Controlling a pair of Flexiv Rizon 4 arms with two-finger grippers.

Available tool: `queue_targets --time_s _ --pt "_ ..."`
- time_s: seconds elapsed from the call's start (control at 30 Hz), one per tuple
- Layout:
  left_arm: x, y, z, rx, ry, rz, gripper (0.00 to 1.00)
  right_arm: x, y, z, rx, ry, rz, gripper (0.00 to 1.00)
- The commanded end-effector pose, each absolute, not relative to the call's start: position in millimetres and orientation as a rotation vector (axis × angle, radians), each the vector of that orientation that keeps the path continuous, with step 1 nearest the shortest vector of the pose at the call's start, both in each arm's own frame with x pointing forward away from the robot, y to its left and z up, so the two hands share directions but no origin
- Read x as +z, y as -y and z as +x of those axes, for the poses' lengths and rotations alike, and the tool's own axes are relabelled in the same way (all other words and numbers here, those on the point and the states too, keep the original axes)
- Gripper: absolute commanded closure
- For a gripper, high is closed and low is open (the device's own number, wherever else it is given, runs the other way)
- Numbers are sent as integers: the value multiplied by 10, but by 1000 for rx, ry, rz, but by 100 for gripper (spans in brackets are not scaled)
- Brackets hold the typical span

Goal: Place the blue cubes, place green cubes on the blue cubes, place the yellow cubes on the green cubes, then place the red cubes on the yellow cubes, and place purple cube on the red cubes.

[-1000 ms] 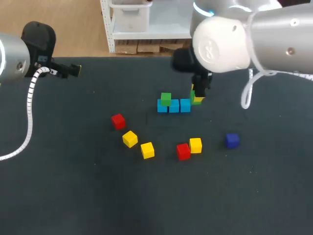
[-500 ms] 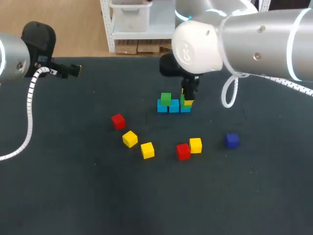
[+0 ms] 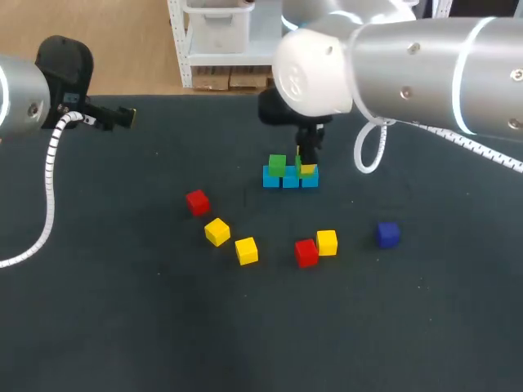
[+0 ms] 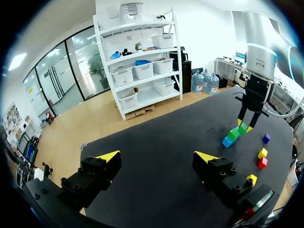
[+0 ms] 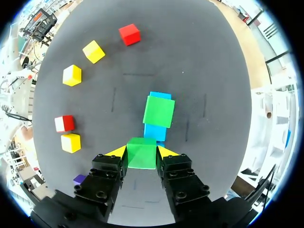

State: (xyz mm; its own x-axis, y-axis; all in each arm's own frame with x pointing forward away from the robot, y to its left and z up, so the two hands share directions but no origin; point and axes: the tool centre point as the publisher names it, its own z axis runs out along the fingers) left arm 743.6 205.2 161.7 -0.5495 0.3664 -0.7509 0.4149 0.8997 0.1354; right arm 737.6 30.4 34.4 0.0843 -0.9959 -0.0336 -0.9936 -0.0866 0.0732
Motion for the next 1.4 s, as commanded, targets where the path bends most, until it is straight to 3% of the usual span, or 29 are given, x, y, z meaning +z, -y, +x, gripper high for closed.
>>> queue_targets --time_s 0.03,1.4 --pt "1613 -2056 7430 -75 -2203 555 0 325 -331 7440 -119 2094 2284 100" --pt "1613 -2056 7430 -75 -2203 555 0 253 -343 7536 -140 2128 2261 100"
